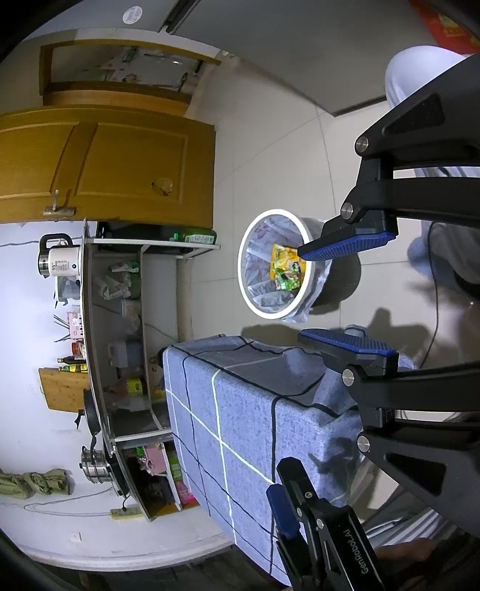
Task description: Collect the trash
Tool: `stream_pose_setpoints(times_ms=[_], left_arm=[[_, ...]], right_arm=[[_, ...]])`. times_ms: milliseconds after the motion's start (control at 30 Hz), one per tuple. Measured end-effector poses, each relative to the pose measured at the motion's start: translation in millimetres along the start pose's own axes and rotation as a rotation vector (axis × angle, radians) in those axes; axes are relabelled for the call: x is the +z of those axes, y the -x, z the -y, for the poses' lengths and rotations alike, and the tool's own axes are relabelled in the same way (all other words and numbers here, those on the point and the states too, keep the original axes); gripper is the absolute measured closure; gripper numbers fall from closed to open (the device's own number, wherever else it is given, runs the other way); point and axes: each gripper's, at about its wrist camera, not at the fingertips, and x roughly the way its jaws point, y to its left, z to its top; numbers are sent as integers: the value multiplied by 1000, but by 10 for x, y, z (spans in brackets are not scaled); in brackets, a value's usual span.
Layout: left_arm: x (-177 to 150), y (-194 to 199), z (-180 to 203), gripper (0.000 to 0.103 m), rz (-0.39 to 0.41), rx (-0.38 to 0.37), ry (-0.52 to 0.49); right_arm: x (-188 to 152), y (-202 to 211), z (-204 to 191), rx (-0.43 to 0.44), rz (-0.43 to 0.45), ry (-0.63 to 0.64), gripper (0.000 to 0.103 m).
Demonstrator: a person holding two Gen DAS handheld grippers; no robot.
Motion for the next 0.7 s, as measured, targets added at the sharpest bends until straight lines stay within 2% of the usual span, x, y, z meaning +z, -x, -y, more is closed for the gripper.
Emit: stream_pose_setpoints(times_ms=[700], left_arm=[[9,-4,-7,49,-6,-5,1]], right_arm=[[-14,-9,27,-1,-3,0,64]])
